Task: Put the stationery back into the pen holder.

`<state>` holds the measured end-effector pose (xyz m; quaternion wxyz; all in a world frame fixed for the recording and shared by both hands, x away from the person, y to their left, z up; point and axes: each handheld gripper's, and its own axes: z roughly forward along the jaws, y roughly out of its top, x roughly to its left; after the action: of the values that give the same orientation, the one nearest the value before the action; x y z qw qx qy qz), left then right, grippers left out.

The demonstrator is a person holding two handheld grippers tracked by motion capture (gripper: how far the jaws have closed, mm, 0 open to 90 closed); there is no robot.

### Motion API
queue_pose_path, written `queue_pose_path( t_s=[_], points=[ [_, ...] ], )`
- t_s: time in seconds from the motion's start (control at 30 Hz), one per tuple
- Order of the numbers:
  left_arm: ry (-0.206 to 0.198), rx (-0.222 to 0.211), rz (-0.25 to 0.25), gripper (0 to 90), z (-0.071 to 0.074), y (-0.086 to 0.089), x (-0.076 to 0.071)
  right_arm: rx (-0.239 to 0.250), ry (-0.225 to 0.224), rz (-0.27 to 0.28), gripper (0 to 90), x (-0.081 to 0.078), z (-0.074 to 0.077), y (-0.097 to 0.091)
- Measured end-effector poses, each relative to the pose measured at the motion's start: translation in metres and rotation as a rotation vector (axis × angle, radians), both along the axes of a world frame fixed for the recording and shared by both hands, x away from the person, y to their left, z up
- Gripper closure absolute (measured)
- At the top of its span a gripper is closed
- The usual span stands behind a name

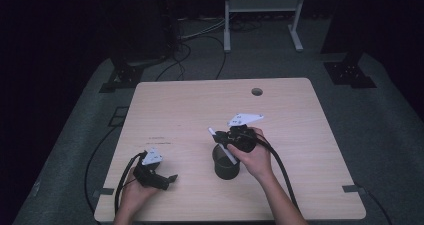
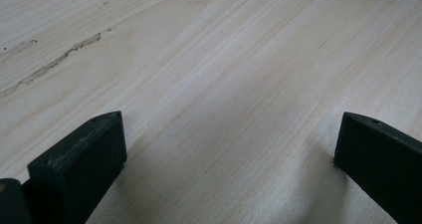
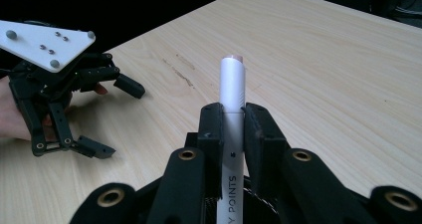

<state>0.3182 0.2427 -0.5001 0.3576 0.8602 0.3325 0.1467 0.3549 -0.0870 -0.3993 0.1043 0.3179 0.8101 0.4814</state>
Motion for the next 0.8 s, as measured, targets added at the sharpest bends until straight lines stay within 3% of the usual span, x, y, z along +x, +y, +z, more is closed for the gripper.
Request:
queue_pose_path(
  t_s=[0.4, 0.8],
  points=[
    [-0.002, -0.001, 0.001, 0.0, -0.0001, -0.0001, 0.0000, -0.014, 0.005, 0.006, 76.9, -0.0029, -0.0036, -0.0003],
    [0.001, -0.002, 0.002, 0.0, -0.0001, -0.0002, -0.0002, -0.016, 0.019, 0.014, 62.0, -0.0062, -0.0028, -0.0079]
  ],
)
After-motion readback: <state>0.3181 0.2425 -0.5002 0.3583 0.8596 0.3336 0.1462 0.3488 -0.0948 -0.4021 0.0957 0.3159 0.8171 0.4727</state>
